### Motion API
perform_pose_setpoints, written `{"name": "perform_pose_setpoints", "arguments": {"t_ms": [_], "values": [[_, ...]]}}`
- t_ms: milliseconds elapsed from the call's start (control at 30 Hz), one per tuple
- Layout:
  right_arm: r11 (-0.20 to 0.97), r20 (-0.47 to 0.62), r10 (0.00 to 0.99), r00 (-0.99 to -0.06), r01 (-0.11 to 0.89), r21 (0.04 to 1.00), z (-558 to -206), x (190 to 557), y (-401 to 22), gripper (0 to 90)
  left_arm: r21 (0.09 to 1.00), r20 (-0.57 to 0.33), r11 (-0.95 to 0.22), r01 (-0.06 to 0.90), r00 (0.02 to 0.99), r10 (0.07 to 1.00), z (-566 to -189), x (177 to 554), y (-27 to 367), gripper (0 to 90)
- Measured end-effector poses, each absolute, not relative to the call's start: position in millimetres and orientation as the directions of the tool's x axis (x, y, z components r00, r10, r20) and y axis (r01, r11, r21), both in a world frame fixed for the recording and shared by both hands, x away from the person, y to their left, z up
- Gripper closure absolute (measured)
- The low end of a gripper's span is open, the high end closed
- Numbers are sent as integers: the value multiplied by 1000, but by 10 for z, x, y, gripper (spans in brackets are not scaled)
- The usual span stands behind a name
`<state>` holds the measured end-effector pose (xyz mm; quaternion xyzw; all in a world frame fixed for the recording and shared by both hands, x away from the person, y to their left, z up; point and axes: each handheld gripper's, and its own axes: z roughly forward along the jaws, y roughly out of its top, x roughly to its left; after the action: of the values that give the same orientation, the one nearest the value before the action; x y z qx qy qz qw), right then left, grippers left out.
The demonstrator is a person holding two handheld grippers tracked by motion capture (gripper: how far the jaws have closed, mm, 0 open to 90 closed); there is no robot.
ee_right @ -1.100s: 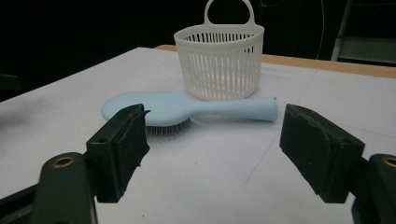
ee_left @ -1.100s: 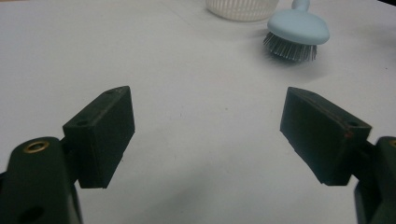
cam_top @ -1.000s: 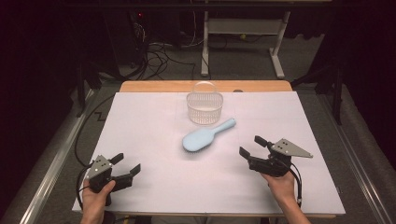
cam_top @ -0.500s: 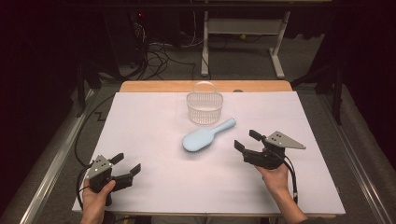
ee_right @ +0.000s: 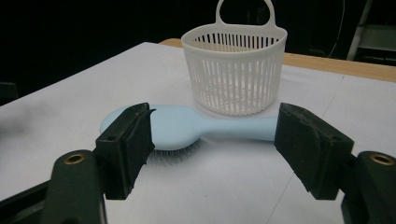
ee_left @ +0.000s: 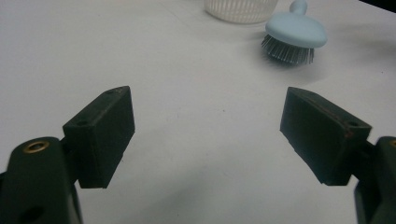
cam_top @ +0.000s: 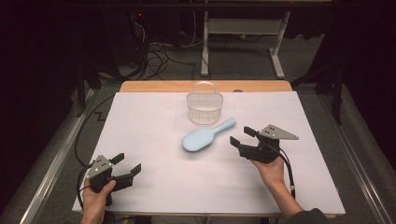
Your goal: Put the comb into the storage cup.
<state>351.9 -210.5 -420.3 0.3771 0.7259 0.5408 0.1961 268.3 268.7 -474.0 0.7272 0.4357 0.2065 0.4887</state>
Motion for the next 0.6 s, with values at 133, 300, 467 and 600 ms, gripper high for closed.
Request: {"name": "perform_pose_setpoints", "arguments": {"t_ms": [133, 300, 467, 600], "values": [[153, 116, 753, -647, 343, 927, -4174, 3561, -2077, 286, 890, -129, -143, 433, 539, 832, -4740, 2681, 2687, 188], [203, 117, 740, -663, 386, 900, -4105, 3669, -2041, 286, 890, -127, -146, 431, 543, 830, -4733, 2671, 2686, 188], [219, 117, 739, -663, 402, 889, -4087, 3734, -1995, 281, 891, -126, -146, 430, 543, 830, -4732, 2672, 2684, 188], [241, 98, 748, -656, 407, 881, -4073, 3823, -1945, 280, 891, -124, -149, 428, 546, 829, -4731, 2672, 2684, 188]]}}
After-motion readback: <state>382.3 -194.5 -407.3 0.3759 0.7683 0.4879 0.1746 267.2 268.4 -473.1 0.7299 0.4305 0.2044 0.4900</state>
